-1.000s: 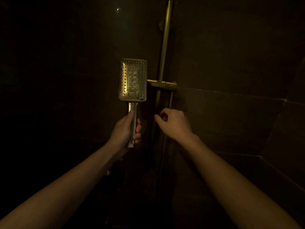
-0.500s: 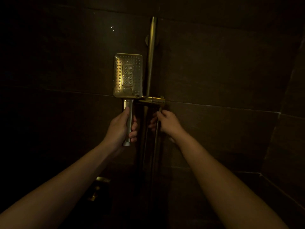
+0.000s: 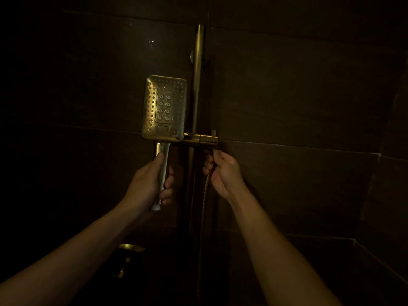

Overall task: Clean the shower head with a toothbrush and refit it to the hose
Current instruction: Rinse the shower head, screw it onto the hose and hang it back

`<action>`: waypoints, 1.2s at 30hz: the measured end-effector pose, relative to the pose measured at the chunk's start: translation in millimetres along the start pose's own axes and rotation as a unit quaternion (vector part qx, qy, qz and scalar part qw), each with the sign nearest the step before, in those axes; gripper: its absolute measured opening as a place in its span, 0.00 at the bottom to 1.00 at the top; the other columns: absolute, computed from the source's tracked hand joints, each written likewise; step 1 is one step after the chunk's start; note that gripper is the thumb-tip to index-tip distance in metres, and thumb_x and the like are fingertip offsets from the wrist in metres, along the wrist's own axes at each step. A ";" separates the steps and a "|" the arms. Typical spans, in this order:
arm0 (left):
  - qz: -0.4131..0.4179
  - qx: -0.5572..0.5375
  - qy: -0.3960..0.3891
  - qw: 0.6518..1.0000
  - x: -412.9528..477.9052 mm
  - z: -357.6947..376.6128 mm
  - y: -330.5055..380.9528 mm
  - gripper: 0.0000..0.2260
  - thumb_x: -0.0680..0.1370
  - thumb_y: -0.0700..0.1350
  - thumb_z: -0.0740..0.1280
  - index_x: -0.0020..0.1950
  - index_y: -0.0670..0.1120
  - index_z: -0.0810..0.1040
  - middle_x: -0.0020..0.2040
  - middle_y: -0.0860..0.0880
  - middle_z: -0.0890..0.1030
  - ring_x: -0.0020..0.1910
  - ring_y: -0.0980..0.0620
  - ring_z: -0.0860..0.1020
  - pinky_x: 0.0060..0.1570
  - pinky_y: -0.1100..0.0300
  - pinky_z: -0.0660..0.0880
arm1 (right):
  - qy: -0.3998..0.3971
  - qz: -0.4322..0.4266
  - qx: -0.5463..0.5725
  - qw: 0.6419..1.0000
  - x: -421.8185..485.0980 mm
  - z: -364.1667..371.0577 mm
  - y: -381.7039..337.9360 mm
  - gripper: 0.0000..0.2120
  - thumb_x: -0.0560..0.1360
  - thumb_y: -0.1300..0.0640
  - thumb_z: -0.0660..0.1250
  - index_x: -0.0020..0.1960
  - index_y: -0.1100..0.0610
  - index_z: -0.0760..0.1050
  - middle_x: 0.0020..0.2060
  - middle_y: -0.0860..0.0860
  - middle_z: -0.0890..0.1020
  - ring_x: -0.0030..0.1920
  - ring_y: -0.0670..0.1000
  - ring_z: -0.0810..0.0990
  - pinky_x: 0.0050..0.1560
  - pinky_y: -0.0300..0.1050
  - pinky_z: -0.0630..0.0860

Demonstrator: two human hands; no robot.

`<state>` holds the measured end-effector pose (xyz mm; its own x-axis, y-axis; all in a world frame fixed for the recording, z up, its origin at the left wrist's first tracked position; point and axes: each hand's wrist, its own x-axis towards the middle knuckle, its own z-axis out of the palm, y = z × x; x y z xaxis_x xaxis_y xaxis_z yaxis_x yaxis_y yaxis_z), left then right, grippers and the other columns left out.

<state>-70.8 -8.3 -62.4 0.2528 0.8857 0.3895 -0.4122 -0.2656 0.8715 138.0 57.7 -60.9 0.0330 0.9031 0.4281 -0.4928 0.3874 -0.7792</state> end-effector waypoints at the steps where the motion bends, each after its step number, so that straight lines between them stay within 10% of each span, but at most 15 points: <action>1: -0.001 0.000 0.000 1.000 -0.2 -0.6 -0.4 0.19 0.81 0.59 0.58 0.44 0.43 0.72 0.27 0.49 0.69 0.18 0.56 0.63 0.20 0.65 0.63 | -0.006 0.005 0.004 1.000 0.2 -0.9 -2.4 0.10 0.81 0.60 0.58 0.55 0.60 0.77 0.34 0.49 0.77 0.32 0.46 0.74 0.34 0.41 0.73; 12: -0.018 -0.006 0.004 1.000 -5.6 -6.6 -4.4 0.19 0.80 0.59 0.59 0.45 0.43 0.72 0.27 0.49 0.69 0.19 0.56 0.62 0.21 0.66 0.63 | -0.052 0.059 0.096 0.992 0.7 -8.4 -15.0 0.13 0.77 0.67 0.60 0.58 0.61 0.77 0.41 0.54 0.81 0.38 0.49 0.80 0.40 0.43 0.76; 22: -0.017 0.002 0.011 1.000 -10.4 -9.7 -0.8 0.19 0.80 0.59 0.59 0.44 0.43 0.72 0.27 0.49 0.69 0.19 0.56 0.63 0.21 0.66 0.63 | -0.032 0.095 -0.179 0.979 -17.5 -21.7 5.8 0.13 0.80 0.48 0.63 0.51 0.57 0.81 0.36 0.53 0.80 0.35 0.50 0.79 0.37 0.46 0.76; 36: -0.032 0.000 -0.002 0.999 -13.3 -2.4 -8.9 0.19 0.80 0.60 0.59 0.44 0.44 0.72 0.27 0.49 0.69 0.19 0.56 0.62 0.22 0.66 0.62 | 0.048 0.039 -0.036 0.997 -3.7 3.8 -23.2 0.10 0.83 0.53 0.58 0.52 0.57 0.76 0.33 0.51 0.76 0.30 0.48 0.72 0.30 0.42 0.69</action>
<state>-72.6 -16.8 -76.1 0.2815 0.8995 0.3343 -0.3944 -0.2092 0.8948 146.0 44.7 -42.7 0.0824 0.9432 0.3218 -0.4340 0.3246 -0.8404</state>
